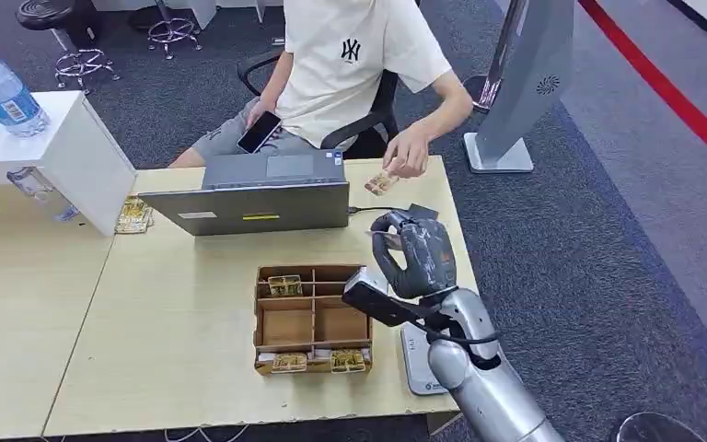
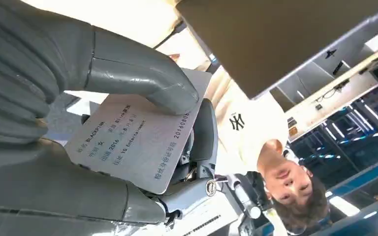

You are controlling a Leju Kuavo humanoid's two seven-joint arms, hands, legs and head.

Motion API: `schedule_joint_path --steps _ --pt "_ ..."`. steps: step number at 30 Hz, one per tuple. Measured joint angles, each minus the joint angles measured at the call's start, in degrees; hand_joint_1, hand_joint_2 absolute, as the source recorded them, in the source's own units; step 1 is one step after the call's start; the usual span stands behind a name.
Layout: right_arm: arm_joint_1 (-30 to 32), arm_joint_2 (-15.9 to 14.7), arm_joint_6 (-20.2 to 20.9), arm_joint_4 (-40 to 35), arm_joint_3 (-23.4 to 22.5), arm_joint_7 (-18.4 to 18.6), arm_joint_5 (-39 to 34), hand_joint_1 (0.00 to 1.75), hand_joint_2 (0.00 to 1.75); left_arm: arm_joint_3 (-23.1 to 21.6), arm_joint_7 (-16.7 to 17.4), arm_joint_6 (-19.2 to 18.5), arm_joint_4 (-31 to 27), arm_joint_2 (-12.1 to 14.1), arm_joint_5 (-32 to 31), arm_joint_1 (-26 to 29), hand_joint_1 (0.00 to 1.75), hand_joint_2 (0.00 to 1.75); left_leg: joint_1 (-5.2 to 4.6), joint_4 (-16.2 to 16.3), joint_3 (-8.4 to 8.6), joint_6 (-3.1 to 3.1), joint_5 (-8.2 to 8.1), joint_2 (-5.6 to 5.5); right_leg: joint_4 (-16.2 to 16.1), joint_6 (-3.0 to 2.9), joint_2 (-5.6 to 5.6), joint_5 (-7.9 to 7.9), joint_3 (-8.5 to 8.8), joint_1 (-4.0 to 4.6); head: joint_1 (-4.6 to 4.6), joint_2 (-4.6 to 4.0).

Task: Pass the card to the sensor for recognition and then transmit it.

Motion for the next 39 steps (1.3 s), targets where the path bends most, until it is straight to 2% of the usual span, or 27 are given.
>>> schedule_joint_path --steps 12,27,39 --pt "1.06 -0.22 1.1 -0.79 -1.86 -0.66 -1.01 1.75 1.75 0.31 0.0 0.02 0.0 0.0 0.2 0.0 0.0 0.0 0.0 0.0 0.01 0.0 0.0 0.0 0.0 0.0 0.0 0.0 0.0 0.0 -0.02 0.0" --pt "8.06 -0.42 13.97 -4.2 -9.8 -4.83 -18.85 1.75 1.75 2.49 -0.55 0.15 0.0 0.11 2.43 0.11 0.0 0.0 0.0 0.0 -0.01 0.01 -0.01 -0.02 -0.01 0.0 -0.02 -0.01 0.0 0.0 0.0 0.0" --pt "15.25 -0.75 23.46 -8.07 -15.63 -6.12 -28.03 1.75 1.75 4.83 -2.27 0.33 0.0 1.33 4.17 0.11 0.0 0.0 0.0 0.0 -0.02 0.01 -0.01 -0.02 -0.01 0.0 -0.03 -0.01 -0.01 0.0 -0.02 0.0"
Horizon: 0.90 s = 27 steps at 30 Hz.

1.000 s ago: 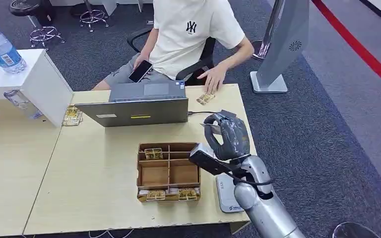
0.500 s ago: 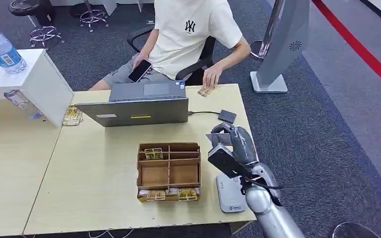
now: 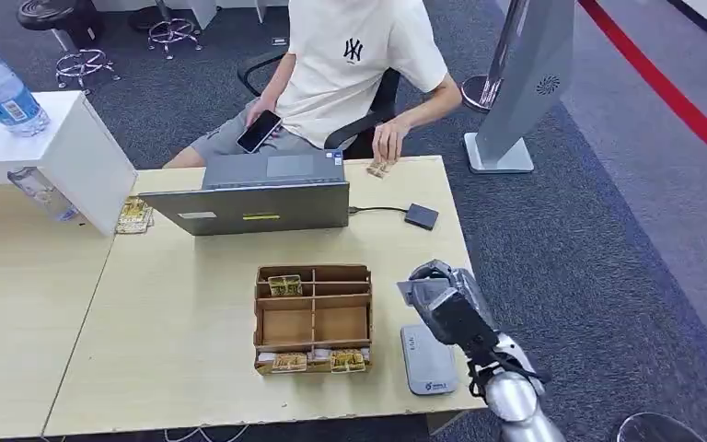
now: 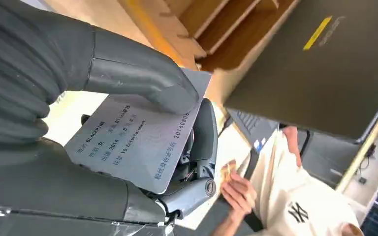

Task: Pass the card to the sensor for recognition and then transmit it.

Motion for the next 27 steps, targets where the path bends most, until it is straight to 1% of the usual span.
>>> schedule_joint_path --steps 2,8,10,12,15,20,27 --pt "0.98 -0.33 1.73 -0.74 -0.96 -0.48 -2.01 1.75 1.75 0.35 -0.11 0.26 0.0 0.11 0.02 0.01 0.0 0.0 0.0 0.0 0.0 0.0 0.0 0.0 -0.01 0.0 0.0 0.0 0.0 0.0 0.0 0.0" --pt "3.61 -2.4 9.41 -2.75 -4.45 -1.38 -8.32 1.75 1.75 0.9 -0.22 0.66 0.0 0.07 0.57 0.0 0.0 0.0 -0.01 0.0 -0.01 0.01 -0.01 0.01 -0.02 0.01 0.01 0.01 0.0 -0.01 0.02 0.0" --pt "4.0 -3.08 10.71 -2.82 -5.4 -1.42 -8.89 1.75 1.75 0.96 -0.24 0.68 0.0 0.07 0.77 -0.01 0.0 0.0 -0.02 0.0 -0.01 0.01 -0.01 0.01 -0.03 0.01 0.01 0.01 0.0 -0.01 0.0 0.0" --pt "4.03 -3.86 11.71 -2.77 -6.11 -1.29 -8.33 1.75 1.75 1.14 -0.24 0.68 0.0 0.07 0.79 -0.01 0.0 0.0 -0.02 0.0 0.0 0.01 -0.01 0.01 -0.03 0.01 0.01 0.01 0.0 -0.01 0.0 0.0" --pt "3.91 -5.07 12.41 -2.31 -6.69 -0.59 -5.5 1.75 1.75 1.57 -0.24 0.68 0.0 0.07 0.79 -0.03 0.0 0.0 -0.01 0.0 -0.01 0.01 -0.01 0.01 -0.02 0.01 0.0 0.01 0.0 0.0 0.0 0.0" --pt "3.32 -6.99 13.11 -1.07 -6.8 0.48 -2.34 1.75 1.75 1.94 -0.24 0.72 0.0 0.07 0.79 -0.04 0.0 0.0 -0.01 0.0 -0.01 0.01 -0.01 0.01 -0.02 0.01 0.01 0.01 0.0 0.0 0.0 0.0" --pt "3.18 -8.83 13.81 -0.15 -6.38 1.77 0.73 1.75 1.75 2.34 0.13 0.85 0.0 -0.13 0.83 -0.03 0.0 0.0 -0.01 0.0 -0.03 0.01 -0.01 0.0 -0.02 0.01 0.0 0.01 0.0 -0.01 0.0 0.0"
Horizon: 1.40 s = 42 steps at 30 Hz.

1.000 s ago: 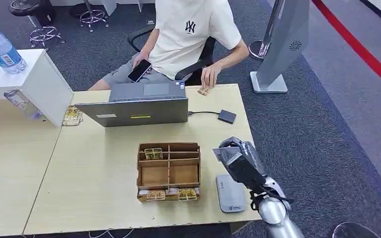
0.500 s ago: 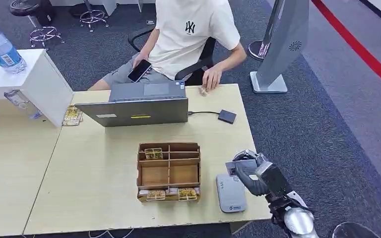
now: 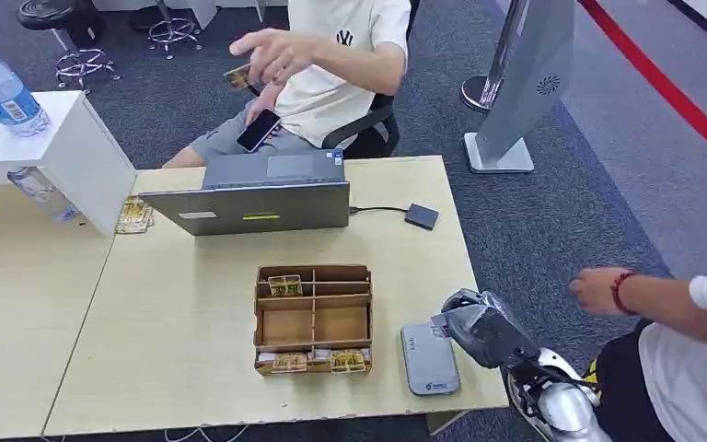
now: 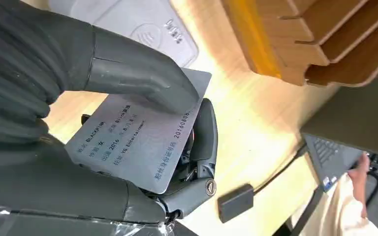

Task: Pass the card to the sensor for recognition and then transmit it.

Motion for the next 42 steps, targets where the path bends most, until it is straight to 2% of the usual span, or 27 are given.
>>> schedule_joint_path --steps 9,22,29,42 --pt "0.13 -2.25 1.75 -0.09 1.42 1.86 1.42 1.75 1.75 0.11 0.96 0.02 0.0 -0.85 0.07 0.02 0.0 0.0 0.0 0.0 0.01 0.01 0.0 0.0 0.0 0.0 0.0 0.0 0.0 0.0 0.0 0.0" --pt "1.1 -4.46 5.35 -2.14 4.46 2.71 -0.48 1.75 1.75 0.96 1.49 0.07 0.0 -1.53 0.31 0.01 0.0 0.0 0.0 0.0 0.01 0.01 0.0 0.01 0.0 0.0 0.01 0.0 0.0 0.0 0.0 0.0" --pt "1.22 -5.11 3.67 -3.32 7.3 4.13 3.06 1.75 1.75 1.03 1.49 0.13 0.0 -1.88 0.48 0.01 0.0 0.0 0.0 0.0 0.01 0.01 0.0 0.01 0.0 0.0 0.0 0.0 0.0 0.0 0.02 0.0" --pt "1.11 -5.14 2.25 -3.15 10.56 4.2 5.75 1.75 1.75 1.29 1.57 0.17 0.0 -2.03 0.52 -0.01 0.0 0.0 0.01 0.0 0.0 0.01 0.0 0.01 0.0 0.0 0.0 0.0 0.0 0.01 0.0 0.0"
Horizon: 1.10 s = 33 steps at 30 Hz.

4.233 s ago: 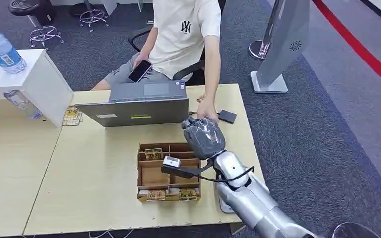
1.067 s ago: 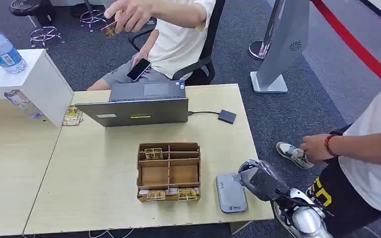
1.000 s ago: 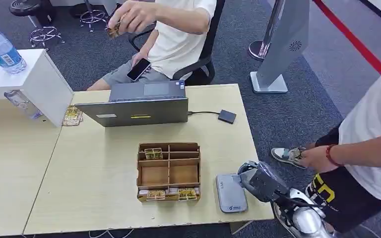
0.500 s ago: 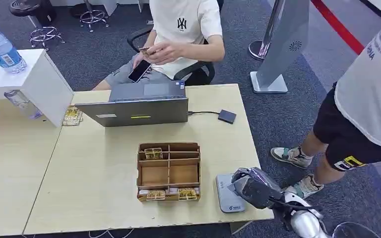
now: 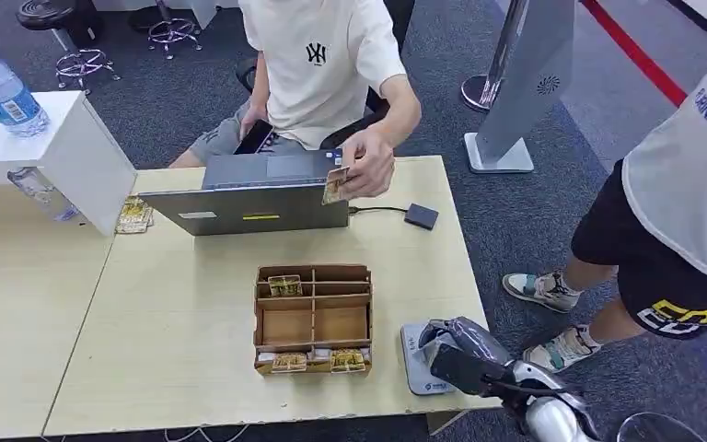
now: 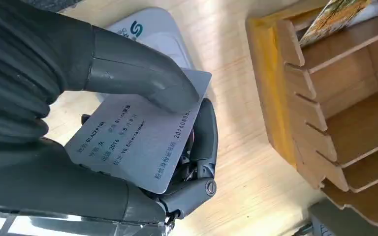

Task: Pass the card to the sensor for recognition and then transmit it.

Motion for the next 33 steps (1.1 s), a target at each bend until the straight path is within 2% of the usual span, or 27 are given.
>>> schedule_joint_path --steps 33 --pt "-1.18 0.0 -3.85 3.61 2.45 1.53 5.49 1.75 1.75 0.11 -0.04 -0.02 0.0 -0.24 -0.57 0.01 0.0 0.0 0.0 0.0 0.0 0.0 0.0 0.0 0.0 0.0 0.0 0.0 0.0 0.0 0.0 0.0"
